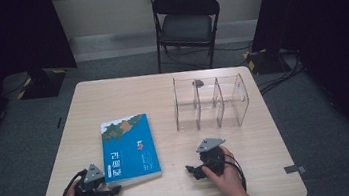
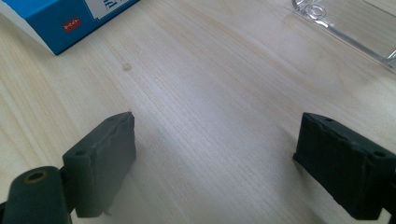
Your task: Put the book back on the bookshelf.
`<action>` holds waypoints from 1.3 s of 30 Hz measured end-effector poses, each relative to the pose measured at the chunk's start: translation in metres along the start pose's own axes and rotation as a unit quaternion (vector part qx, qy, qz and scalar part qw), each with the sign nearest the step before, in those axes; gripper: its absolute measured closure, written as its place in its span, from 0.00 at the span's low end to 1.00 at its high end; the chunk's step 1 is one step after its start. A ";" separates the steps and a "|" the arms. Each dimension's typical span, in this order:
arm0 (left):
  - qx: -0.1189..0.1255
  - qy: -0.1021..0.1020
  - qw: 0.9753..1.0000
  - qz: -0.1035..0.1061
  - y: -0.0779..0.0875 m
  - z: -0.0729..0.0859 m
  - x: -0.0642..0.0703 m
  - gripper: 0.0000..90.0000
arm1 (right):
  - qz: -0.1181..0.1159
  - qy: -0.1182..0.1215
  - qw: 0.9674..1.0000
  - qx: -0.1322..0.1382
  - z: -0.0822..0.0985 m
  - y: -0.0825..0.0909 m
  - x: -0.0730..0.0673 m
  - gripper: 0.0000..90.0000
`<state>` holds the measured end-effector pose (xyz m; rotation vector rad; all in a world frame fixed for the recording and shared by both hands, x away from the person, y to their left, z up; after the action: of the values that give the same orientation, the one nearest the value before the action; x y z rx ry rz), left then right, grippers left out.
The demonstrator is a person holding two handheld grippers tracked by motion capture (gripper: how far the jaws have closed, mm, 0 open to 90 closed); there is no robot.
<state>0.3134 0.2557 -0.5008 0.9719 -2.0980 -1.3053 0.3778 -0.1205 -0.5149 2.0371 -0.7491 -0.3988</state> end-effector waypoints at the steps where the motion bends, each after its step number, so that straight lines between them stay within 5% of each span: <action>1: -0.002 0.000 1.000 0.000 0.000 0.000 0.000 0.37 | 0.000 0.000 1.000 0.000 0.000 0.000 0.000 0.13; 17: -0.021 0.000 1.000 0.004 0.003 -0.005 -0.001 0.37 | 0.000 0.000 1.000 0.000 0.000 0.000 0.000 0.13; 39: 0.016 0.017 0.999 0.029 0.015 -0.010 -0.005 0.42 | 0.000 0.000 1.000 0.000 0.000 0.000 0.000 0.13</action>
<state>0.3189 0.2584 -0.4831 0.9342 -2.1115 -1.2213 0.3778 -0.1204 -0.5149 2.0373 -0.7491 -0.3989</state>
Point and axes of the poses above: each handheld gripper's, and its own axes: y roughly backward along the jaws, z roughly out of its underside, x roughly to its right, the point moved 2 cm from there along -y, roughly forward along the jaws, and after that the axes turned 14 degrees about -x, right-handed, at the moved point
